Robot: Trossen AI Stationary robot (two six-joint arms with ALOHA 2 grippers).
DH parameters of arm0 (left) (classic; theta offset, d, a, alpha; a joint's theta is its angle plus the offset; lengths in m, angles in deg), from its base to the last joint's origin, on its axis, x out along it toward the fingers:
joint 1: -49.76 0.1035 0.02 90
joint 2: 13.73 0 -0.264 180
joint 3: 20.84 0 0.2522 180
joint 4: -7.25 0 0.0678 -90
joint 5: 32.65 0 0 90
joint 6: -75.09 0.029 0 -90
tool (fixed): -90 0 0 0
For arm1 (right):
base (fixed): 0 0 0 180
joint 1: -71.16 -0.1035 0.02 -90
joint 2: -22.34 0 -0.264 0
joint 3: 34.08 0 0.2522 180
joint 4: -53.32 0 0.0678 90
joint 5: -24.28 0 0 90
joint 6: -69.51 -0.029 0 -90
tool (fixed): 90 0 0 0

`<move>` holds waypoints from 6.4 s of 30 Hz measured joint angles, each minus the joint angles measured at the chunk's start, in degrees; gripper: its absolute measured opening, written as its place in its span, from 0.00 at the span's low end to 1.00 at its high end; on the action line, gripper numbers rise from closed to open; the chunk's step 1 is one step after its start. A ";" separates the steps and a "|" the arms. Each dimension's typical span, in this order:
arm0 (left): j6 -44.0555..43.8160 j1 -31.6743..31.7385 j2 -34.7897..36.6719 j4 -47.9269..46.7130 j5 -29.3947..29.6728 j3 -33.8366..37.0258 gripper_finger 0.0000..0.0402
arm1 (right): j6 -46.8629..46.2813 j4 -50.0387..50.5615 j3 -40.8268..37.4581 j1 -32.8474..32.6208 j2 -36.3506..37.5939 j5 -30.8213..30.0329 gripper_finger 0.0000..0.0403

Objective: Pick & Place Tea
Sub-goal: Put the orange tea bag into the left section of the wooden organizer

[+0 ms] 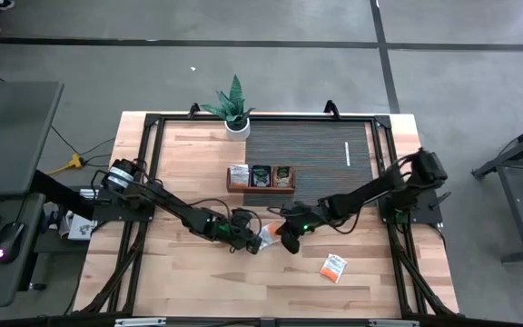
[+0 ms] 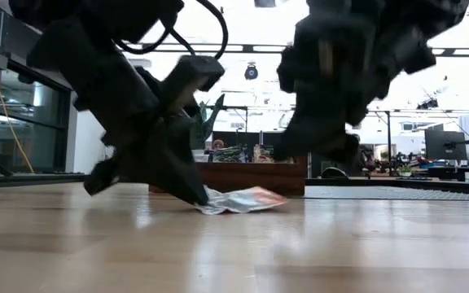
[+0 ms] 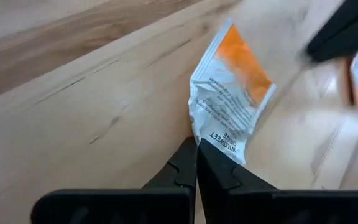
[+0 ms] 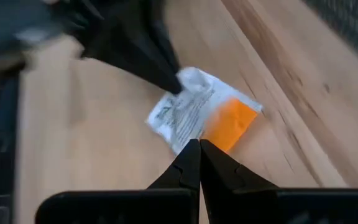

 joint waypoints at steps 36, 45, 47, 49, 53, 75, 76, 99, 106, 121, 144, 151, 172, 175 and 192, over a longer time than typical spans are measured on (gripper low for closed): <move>68.08 25.21 13.39 -89.47 -8.25 -49.63 0.00 | -8.10 53.66 0.15 -8.31 24.51 -0.42 0.00; 78.24 30.13 5.51 -98.03 -8.24 -57.84 0.00 | -9.18 54.91 0.15 -9.53 24.51 -3.17 0.00; 80.20 30.13 3.70 -98.45 -8.19 -58.00 0.00 | -9.18 54.91 0.17 -9.53 24.51 -3.77 0.00; 81.64 30.11 1.50 -98.14 -7.98 -57.96 0.00 | -9.18 54.85 0.17 -9.53 24.51 -4.04 0.00; 84.40 29.97 -2.10 -98.37 -7.06 -58.42 0.00 | -9.18 54.75 0.17 -9.53 24.51 -4.47 0.00; 93.39 29.97 -11.95 -97.88 -0.04 -61.09 0.00 | -9.81 53.00 0.22 -9.51 24.49 -6.01 0.00; 93.46 29.97 -12.23 -98.02 -0.05 -61.16 0.00 | -9.83 53.05 0.22 -9.51 24.51 -6.01 0.00; 95.89 29.99 -14.75 -98.17 -0.82 -60.91 0.00 | -10.67 52.59 0.22 -9.51 24.49 -5.99 0.00; 96.19 29.99 -14.73 -98.18 -0.77 -60.91 0.11 | -10.69 52.57 0.22 -9.51 24.49 -5.99 0.00; 90.86 29.99 -14.73 -98.18 1.42 -60.91 0.46 | -10.69 52.61 0.22 -9.53 24.49 -5.92 0.00; 80.30 29.47 -13.46 -95.07 -7.45 -68.92 0.46 | -22.69 57.28 0.22 -18.27 33.49 -11.24 0.00; 79.29 23.42 -13.55 -80.95 -16.45 -71.34 0.46 | -36.85 57.68 0.22 -29.25 37.50 -22.75 0.00; 72.72 15.45 -23.56 -57.32 -33.89 -70.92 0.46 | -58.34 34.94 0.28 -40.53 11.89 -14.90 0.00; 72.62 15.19 -25.17 -53.72 -35.29 -71.54 0.46 | -60.09 34.75 0.28 -39.91 9.32 -13.17 0.00; 71.25 14.56 -27.40 -54.17 -37.25 -71.25 0.46 | -55.64 35.01 0.52 -36.40 4.87 -7.54 0.00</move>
